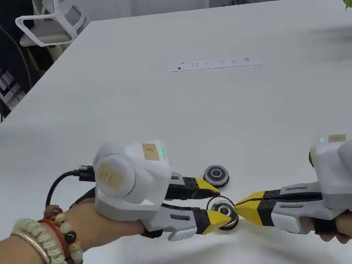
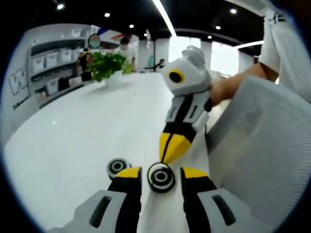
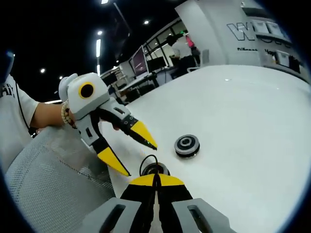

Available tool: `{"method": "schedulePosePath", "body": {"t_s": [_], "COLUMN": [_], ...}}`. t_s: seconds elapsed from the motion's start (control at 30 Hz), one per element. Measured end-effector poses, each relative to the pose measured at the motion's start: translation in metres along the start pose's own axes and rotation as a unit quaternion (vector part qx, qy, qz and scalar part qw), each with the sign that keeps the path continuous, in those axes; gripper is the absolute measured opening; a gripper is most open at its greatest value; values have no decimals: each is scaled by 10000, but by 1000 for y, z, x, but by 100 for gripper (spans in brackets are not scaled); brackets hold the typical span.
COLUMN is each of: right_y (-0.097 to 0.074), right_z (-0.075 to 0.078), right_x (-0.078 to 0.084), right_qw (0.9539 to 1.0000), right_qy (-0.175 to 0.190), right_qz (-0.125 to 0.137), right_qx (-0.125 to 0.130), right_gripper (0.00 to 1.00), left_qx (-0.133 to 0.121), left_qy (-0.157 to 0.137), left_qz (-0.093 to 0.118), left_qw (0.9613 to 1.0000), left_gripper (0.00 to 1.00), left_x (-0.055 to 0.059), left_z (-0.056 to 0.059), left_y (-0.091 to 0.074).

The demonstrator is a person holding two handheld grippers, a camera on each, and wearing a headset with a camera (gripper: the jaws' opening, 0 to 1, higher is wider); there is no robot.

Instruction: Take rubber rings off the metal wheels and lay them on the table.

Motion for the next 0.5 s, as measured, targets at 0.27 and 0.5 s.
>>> {"method": "schedulePosePath", "body": {"t_s": [0.27,0.5], "right_y": [-19,-38], "right_z": [-10,-22], "right_x": [-4,-11], "right_qw": [9997,9988], "right_qy": [-33,52], "right_qz": [-69,57], "right_qx": [236,482], "right_gripper": [0,0], "left_qx": [67,6], "left_qy": [508,522], "left_qz": [-66,85], "left_qw": [9987,9986], "left_gripper": [55,64], "left_x": [-16,-18], "left_z": [6,7], "left_y": [-32,-70]}}
Point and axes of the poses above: the centre of the closed fingertips' face, and the gripper's own axes: y roughly forward along the fingers, z roughly to its right, x roughly out of its underside, the point moved 7 cm from there along -y, roughly backward along the fingers, and after that the axes turned 12 degrees about -z, right-handed, at the moved point
